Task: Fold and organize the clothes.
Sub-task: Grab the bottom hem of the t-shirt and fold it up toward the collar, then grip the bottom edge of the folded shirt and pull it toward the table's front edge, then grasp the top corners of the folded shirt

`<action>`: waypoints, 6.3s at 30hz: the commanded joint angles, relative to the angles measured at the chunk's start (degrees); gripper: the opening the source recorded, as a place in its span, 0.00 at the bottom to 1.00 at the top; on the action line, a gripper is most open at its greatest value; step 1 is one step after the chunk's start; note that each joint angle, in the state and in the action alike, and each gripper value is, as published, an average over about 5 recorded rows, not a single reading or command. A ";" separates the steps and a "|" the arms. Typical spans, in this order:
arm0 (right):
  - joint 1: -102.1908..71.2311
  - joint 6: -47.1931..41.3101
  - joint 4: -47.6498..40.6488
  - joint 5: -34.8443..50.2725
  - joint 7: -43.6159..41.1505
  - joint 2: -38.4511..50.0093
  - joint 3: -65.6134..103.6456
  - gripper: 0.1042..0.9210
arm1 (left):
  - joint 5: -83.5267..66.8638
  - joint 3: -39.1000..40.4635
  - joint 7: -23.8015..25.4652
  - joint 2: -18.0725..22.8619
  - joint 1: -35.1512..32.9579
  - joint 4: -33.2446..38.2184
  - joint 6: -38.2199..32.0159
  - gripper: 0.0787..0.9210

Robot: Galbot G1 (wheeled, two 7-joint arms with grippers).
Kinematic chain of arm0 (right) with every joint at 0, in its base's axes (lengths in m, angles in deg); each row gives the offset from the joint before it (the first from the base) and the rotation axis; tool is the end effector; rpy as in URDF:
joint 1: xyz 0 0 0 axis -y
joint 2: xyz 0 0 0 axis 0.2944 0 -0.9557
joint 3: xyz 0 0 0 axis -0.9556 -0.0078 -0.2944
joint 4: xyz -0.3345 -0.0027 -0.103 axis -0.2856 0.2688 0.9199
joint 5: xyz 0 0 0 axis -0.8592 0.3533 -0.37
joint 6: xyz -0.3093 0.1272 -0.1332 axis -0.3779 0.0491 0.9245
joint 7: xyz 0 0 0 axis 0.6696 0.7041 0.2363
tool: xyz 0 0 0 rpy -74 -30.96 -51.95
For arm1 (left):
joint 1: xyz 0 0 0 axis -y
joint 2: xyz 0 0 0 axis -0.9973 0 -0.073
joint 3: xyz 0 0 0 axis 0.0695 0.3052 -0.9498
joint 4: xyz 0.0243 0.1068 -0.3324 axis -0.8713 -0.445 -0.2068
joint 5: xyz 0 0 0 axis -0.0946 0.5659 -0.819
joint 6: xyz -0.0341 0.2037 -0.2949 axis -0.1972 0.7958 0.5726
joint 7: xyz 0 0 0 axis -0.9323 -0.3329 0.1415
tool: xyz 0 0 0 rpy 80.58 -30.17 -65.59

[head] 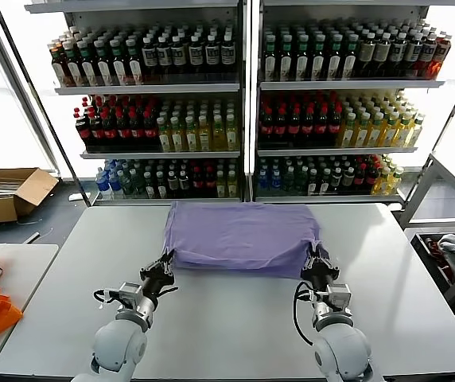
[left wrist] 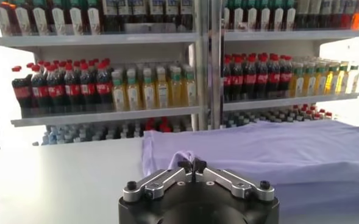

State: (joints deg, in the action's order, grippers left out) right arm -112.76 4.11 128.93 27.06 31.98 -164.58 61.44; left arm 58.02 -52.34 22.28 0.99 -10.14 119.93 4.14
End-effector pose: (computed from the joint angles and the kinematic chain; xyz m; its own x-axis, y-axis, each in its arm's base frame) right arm 0.3087 0.0113 -0.2885 -0.9774 0.0302 0.2091 0.0165 0.9976 -0.0670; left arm 0.3168 0.0241 -0.3233 -0.9510 0.1699 0.2585 0.1822 0.9830 0.0244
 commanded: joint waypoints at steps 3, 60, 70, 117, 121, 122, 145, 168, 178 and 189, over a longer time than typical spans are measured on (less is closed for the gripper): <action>5.60 -2.32 -6.58 -0.44 -1.02 -0.37 -1.36 0.01 | -0.70 2.54 -0.25 -0.81 6.01 -7.29 0.59 0.01; -0.29 -12.77 -1.05 7.16 9.40 0.24 4.19 0.88 | -0.40 0.57 -3.46 -2.14 2.33 -3.59 6.04 0.88; 1.77 -12.66 -4.74 7.06 8.81 -1.30 4.71 0.88 | -0.51 1.52 -3.56 -2.32 4.78 -6.58 5.85 0.88; -10.92 -11.68 12.31 6.26 7.91 -1.60 5.28 0.01 | 0.26 -1.82 -3.15 -1.43 -10.69 11.25 6.29 0.01; -18.30 -11.40 16.79 4.45 8.85 -0.95 5.42 0.01 | 1.82 -2.95 -3.45 -0.18 -18.21 18.39 6.21 0.01; -20.25 -11.35 17.79 3.99 9.22 -0.77 5.47 0.01 | 2.57 -2.96 -3.57 -0.08 -19.80 19.65 6.14 0.01; -36.35 -10.37 23.33 0.20 14.60 1.40 5.88 0.01 | 8.55 -3.50 -4.85 1.70 -37.69 27.14 3.42 0.01; -29.09 -10.24 30.68 8.30 7.95 2.58 15.06 0.54 | 4.70 -5.61 -4.00 1.46 -33.29 36.00 1.46 0.38; -4.27 -8.14 12.11 6.53 -19.09 18.28 14.27 0.85 | -1.61 -6.43 7.52 -13.22 -12.40 23.53 4.22 0.72; 16.99 -12.74 -8.06 2.90 -13.79 16.70 -0.45 0.88 | -5.76 4.41 3.86 -12.91 2.95 6.75 8.53 0.88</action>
State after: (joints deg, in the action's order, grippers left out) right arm -113.22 -6.94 135.52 31.64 21.65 -149.95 68.30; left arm 57.96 -54.69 25.41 -7.93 -24.23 141.67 9.41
